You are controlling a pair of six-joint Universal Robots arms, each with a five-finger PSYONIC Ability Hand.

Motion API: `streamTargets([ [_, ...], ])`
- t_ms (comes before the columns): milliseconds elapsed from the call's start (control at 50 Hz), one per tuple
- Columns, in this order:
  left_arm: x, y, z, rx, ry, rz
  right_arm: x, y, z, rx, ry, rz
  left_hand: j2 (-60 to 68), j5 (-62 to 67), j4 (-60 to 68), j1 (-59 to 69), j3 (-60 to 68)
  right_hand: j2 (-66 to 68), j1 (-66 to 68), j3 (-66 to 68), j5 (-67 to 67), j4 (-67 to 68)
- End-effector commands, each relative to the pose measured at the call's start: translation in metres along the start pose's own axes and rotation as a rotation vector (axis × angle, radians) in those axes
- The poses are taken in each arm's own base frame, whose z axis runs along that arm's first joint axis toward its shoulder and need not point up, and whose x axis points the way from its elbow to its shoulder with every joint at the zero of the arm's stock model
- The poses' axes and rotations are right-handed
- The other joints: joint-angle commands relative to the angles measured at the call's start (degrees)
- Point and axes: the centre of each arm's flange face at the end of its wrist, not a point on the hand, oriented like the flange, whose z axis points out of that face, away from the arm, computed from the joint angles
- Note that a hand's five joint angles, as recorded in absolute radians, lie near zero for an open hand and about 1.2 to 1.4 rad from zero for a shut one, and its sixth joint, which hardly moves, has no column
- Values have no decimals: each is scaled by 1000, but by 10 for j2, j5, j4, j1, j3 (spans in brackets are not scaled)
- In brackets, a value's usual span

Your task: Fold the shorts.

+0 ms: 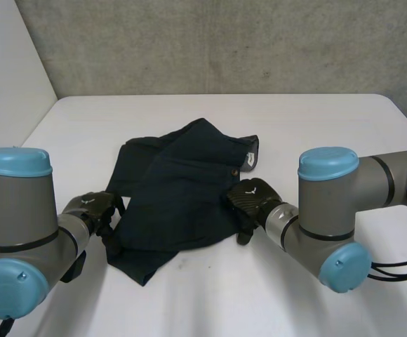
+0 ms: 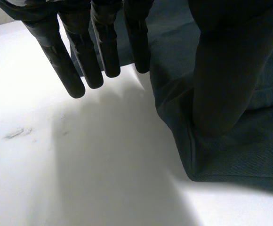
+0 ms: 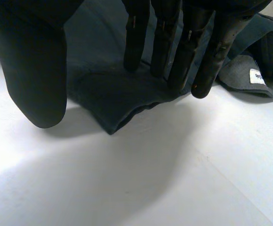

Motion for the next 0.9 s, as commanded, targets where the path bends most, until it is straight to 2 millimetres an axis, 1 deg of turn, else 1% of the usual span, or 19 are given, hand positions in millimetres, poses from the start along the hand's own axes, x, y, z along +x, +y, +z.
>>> streamTargets([
  [20,2,0,-2,0,6,3,1,2,14,21,11,-8,52,51,50,50,53,80,130,81,86,81],
  [120,3,1,-3,1,9,5,2,-2,19,40,15,-12,52,51,50,50,53,104,154,105,110,105],
  [260,3,2,-4,-7,9,6,8,-17,24,90,32,-22,51,49,48,48,51,171,221,172,177,172],
  [320,3,3,-5,-10,10,7,10,-23,25,112,37,-27,52,51,50,50,53,231,282,233,238,233],
  [400,3,4,-5,-15,10,7,12,-28,27,129,38,-30,51,49,48,48,51,403,453,404,409,404],
  [420,3,4,-5,-16,10,7,11,-29,27,131,31,-31,51,49,48,48,51,469,519,470,475,470],
  [480,3,4,-5,-16,10,7,11,-30,26,134,26,-31,51,49,48,48,51,470,520,471,476,471],
  [560,3,5,-4,-19,10,8,13,-40,18,148,42,-32,51,49,48,48,51,470,520,471,476,471],
  [580,3,6,-3,-22,10,8,15,-46,12,160,49,-24,51,49,48,48,51,470,520,471,476,471],
  [640,4,7,-3,-24,12,9,16,-55,2,176,55,-23,51,49,48,48,51,470,520,471,476,471],
  [660,4,7,-2,-24,13,9,17,-60,-6,186,60,-25,51,49,48,48,51,470,520,471,476,471],
  [700,5,8,-3,-22,17,11,18,-65,-13,196,67,-26,51,49,48,48,51,470,520,471,476,471],
  [720,6,8,-3,-20,20,13,18,-70,-20,206,70,-28,51,49,48,48,51,470,520,471,476,471],
  [780,12,6,-4,-10,35,22,18,-75,-30,217,76,-27,59,58,56,57,59,470,520,471,476,471],
  [800,13,6,-4,-5,39,24,18,-77,-36,221,79,-18,71,69,68,68,71,470,520,471,476,471],
  [880,16,6,2,7,41,25,21,-80,-46,233,85,26,267,266,264,265,267,470,520,471,476,471],
  [900,16,6,5,15,40,25,23,-80,-47,231,88,32,421,419,418,418,421,470,520,471,476,471],
])
